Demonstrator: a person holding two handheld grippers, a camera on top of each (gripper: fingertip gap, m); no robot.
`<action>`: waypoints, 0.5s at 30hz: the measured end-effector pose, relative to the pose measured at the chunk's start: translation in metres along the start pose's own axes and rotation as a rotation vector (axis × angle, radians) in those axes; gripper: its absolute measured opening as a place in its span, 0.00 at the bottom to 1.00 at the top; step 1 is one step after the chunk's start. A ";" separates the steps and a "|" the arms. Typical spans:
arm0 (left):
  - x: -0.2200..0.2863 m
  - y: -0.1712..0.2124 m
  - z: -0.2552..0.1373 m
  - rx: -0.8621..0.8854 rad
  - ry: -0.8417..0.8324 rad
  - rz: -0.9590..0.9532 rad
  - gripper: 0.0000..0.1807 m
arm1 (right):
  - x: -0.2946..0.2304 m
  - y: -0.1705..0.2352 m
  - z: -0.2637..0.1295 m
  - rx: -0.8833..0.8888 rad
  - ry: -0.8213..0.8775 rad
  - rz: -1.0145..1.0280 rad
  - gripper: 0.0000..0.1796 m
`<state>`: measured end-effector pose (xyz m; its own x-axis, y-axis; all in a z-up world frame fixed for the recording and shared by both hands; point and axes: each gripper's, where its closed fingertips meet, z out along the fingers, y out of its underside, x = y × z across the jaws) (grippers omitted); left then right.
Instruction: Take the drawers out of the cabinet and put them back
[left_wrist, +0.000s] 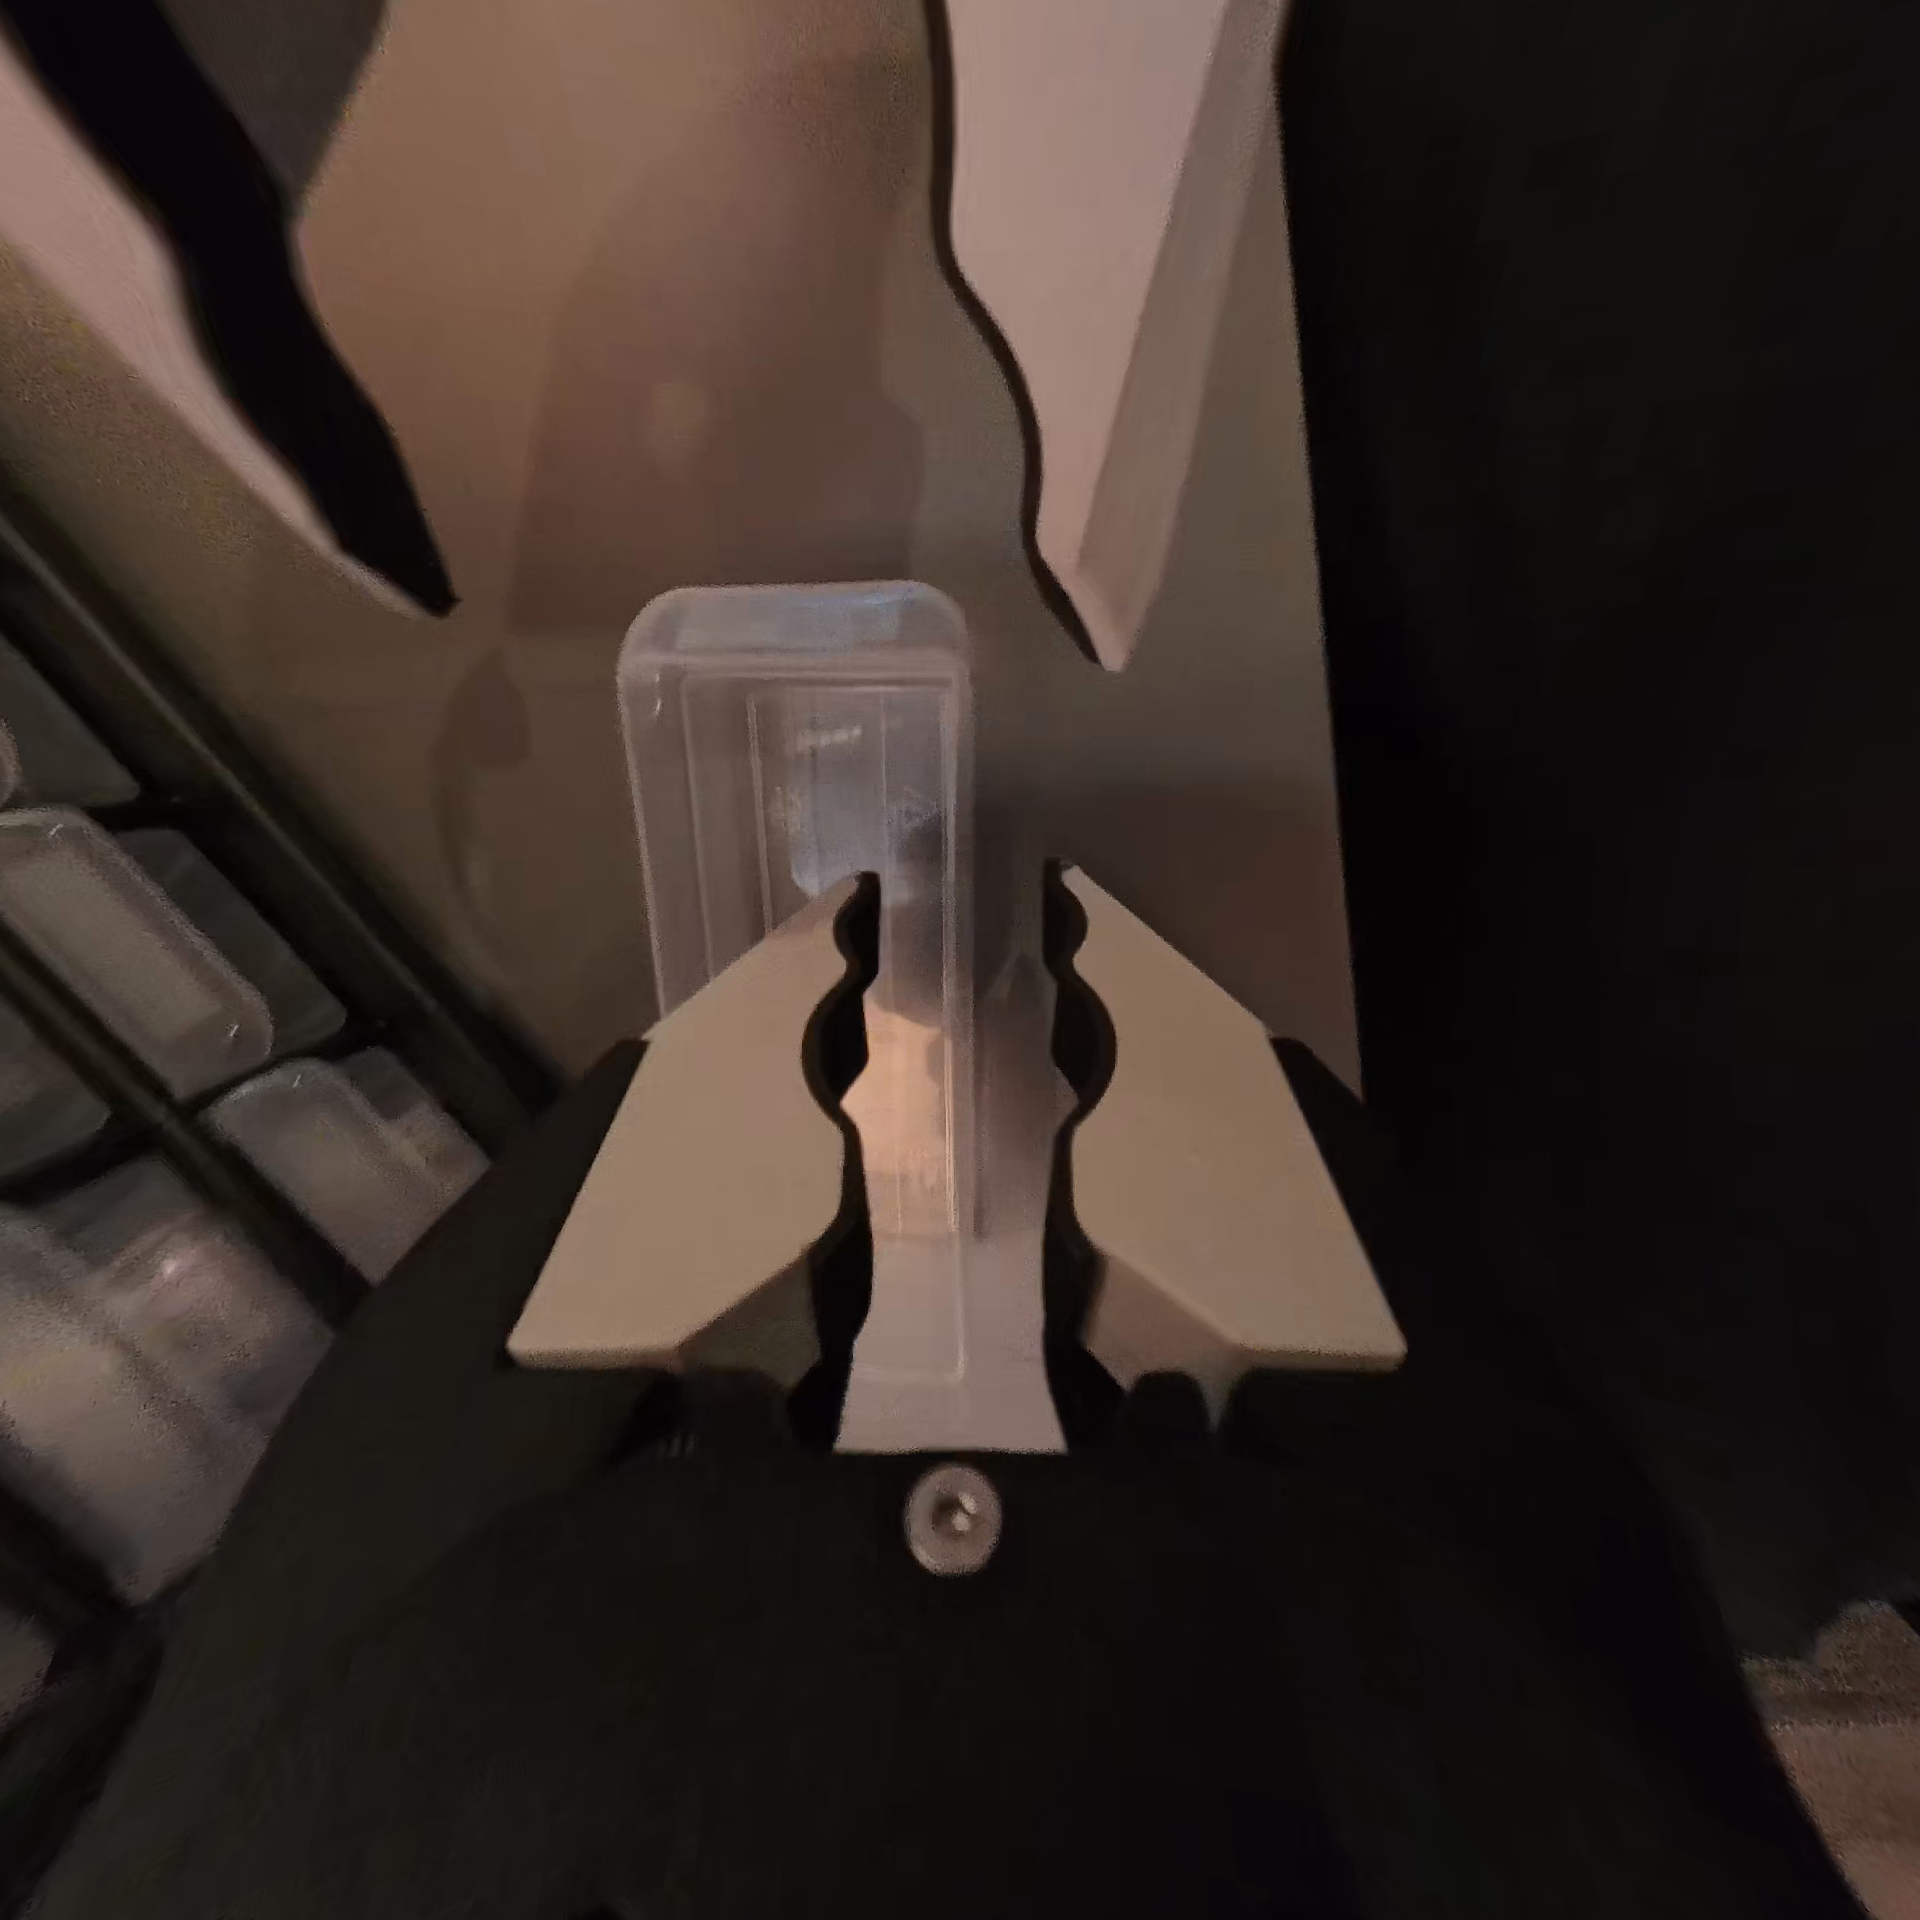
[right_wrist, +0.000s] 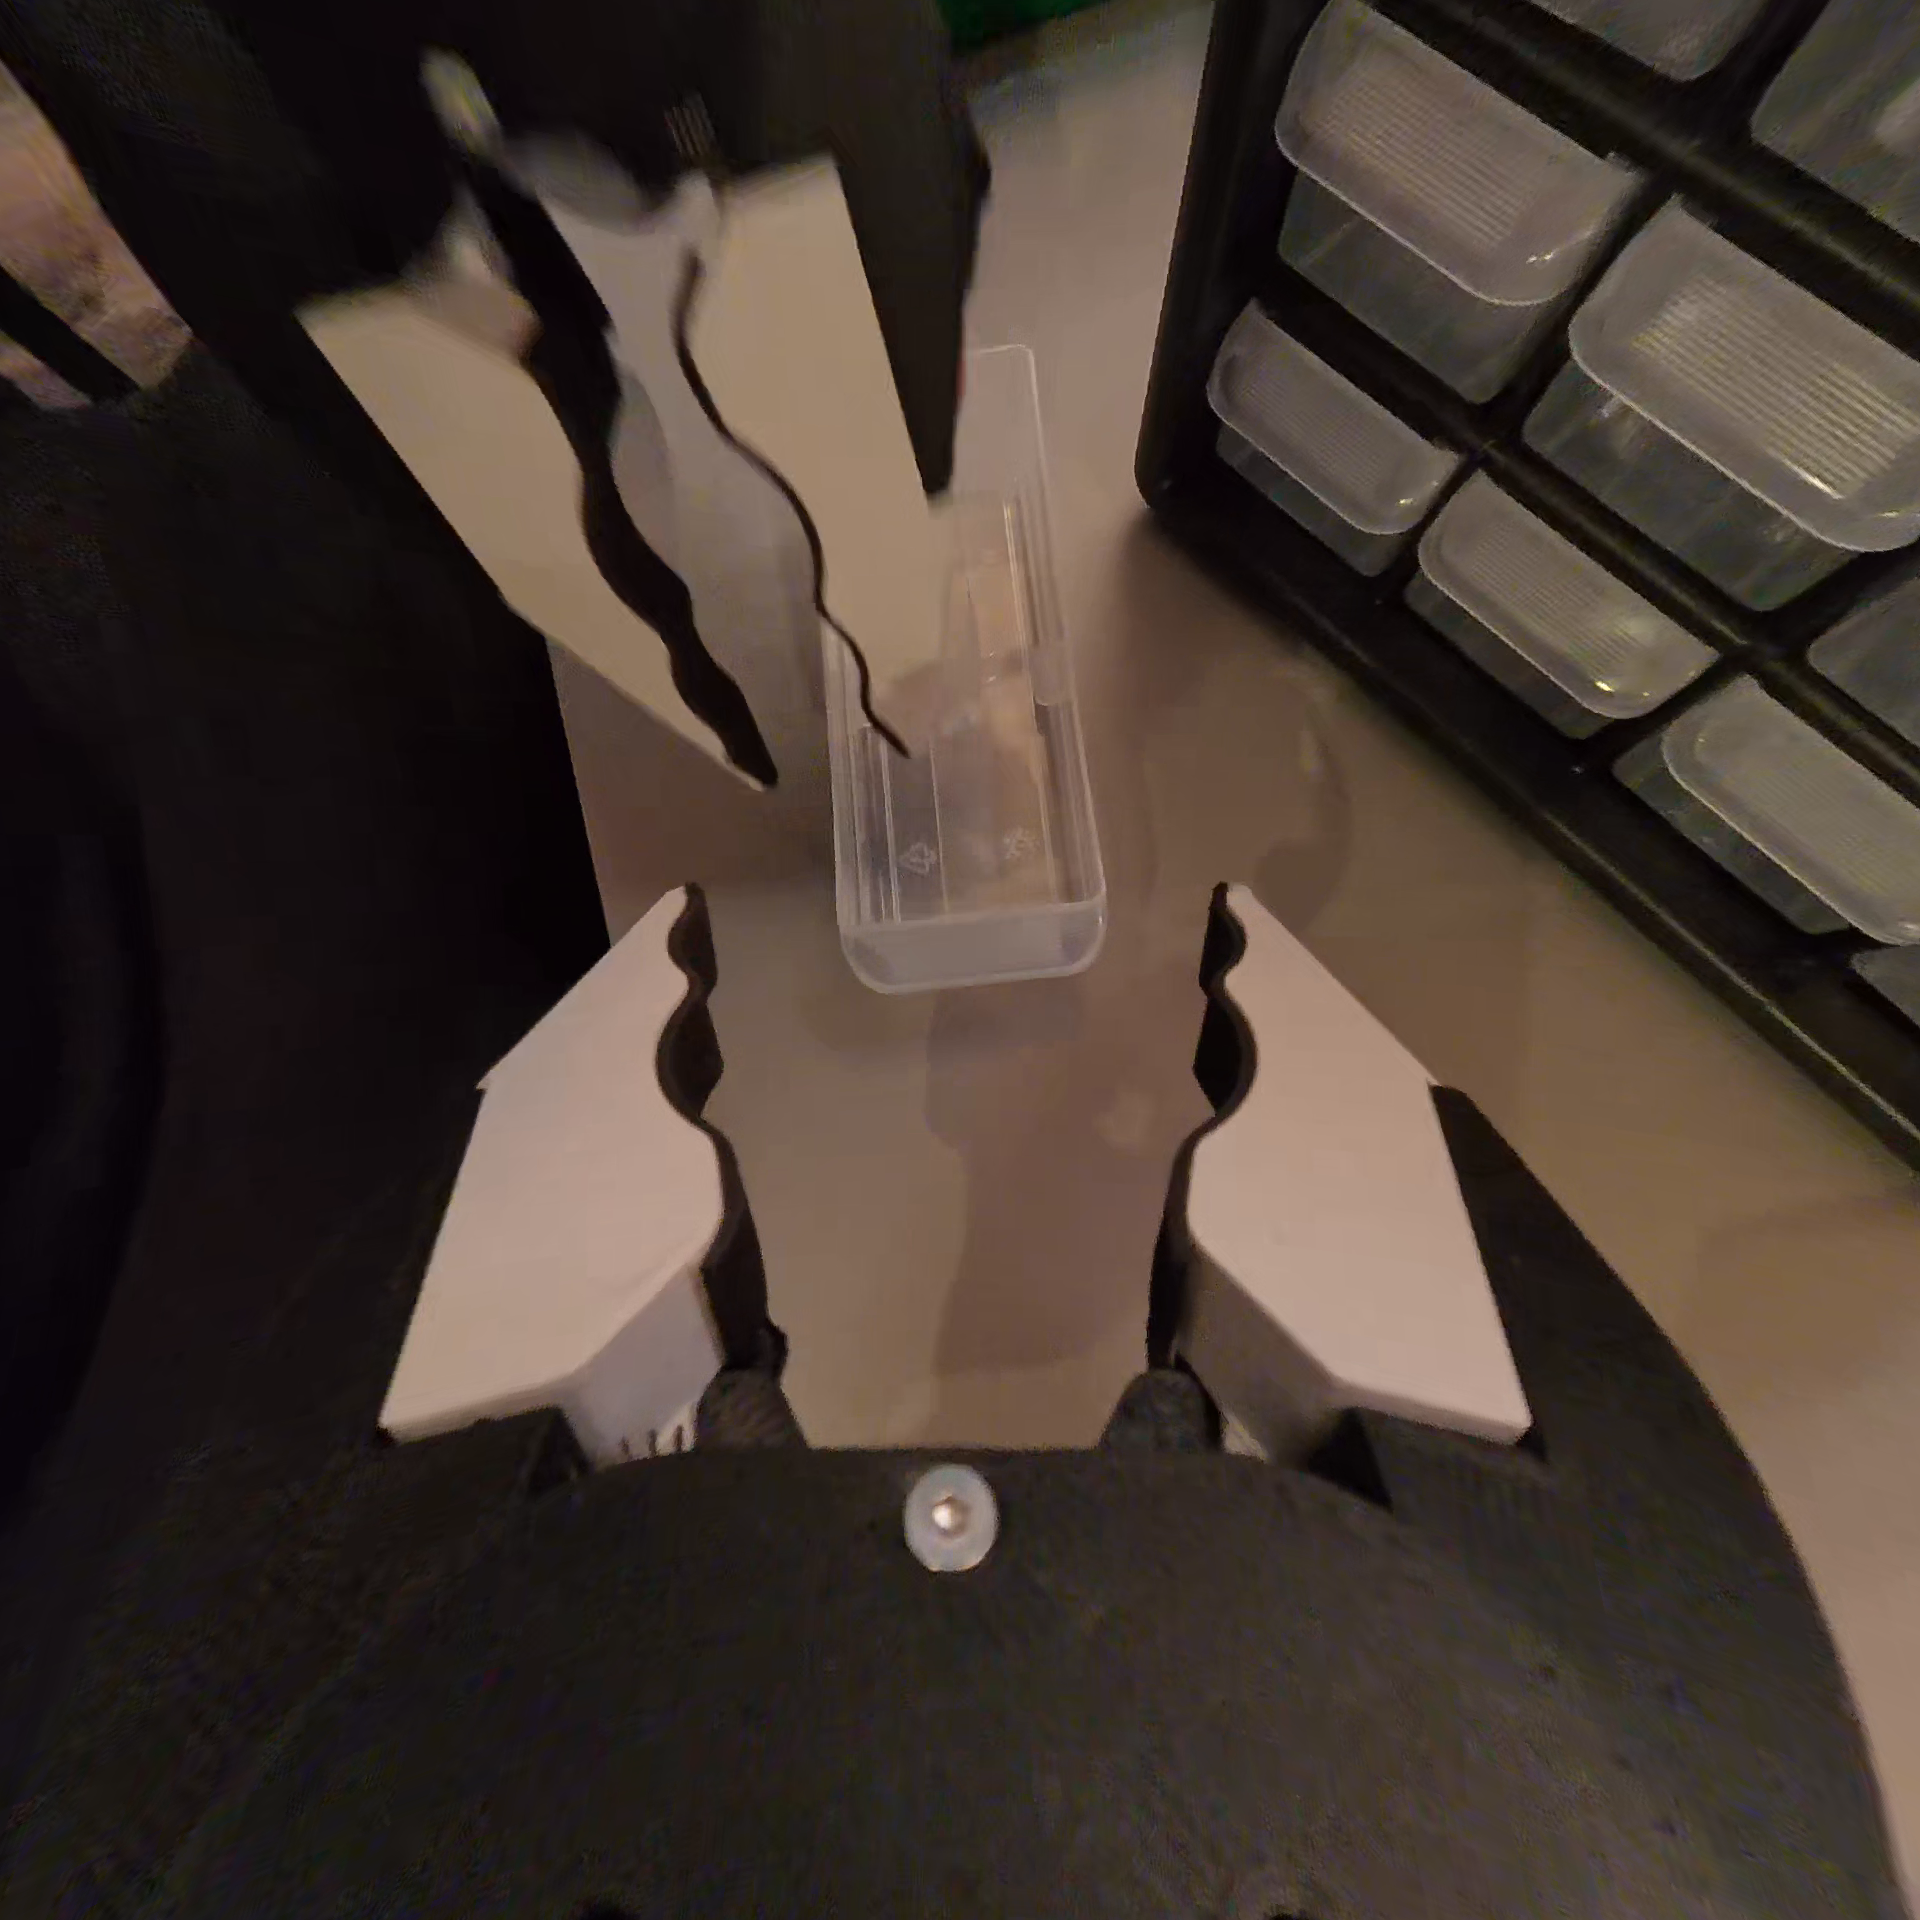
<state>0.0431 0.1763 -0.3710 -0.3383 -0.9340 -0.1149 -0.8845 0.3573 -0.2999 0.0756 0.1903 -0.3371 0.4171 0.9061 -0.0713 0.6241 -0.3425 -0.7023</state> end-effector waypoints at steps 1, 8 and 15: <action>0.000 0.001 -0.012 0.022 -0.003 -0.001 0.16 | 0.000 -0.001 0.002 0.000 -0.002 0.002 0.54; -0.053 -0.035 -0.174 0.394 -0.258 -0.020 0.15 | 0.000 -0.001 0.041 -0.132 0.044 -0.062 0.53; -0.162 -0.011 -0.215 0.409 -0.518 -0.183 0.19 | 0.003 0.014 0.060 -0.227 0.047 -0.028 0.39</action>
<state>0.0388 0.3235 -0.1458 0.0922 -0.8950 -0.4363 -0.6860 0.2605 -0.6794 0.0459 0.2033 -0.3892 0.4240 0.9055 -0.0172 0.7665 -0.3689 -0.5257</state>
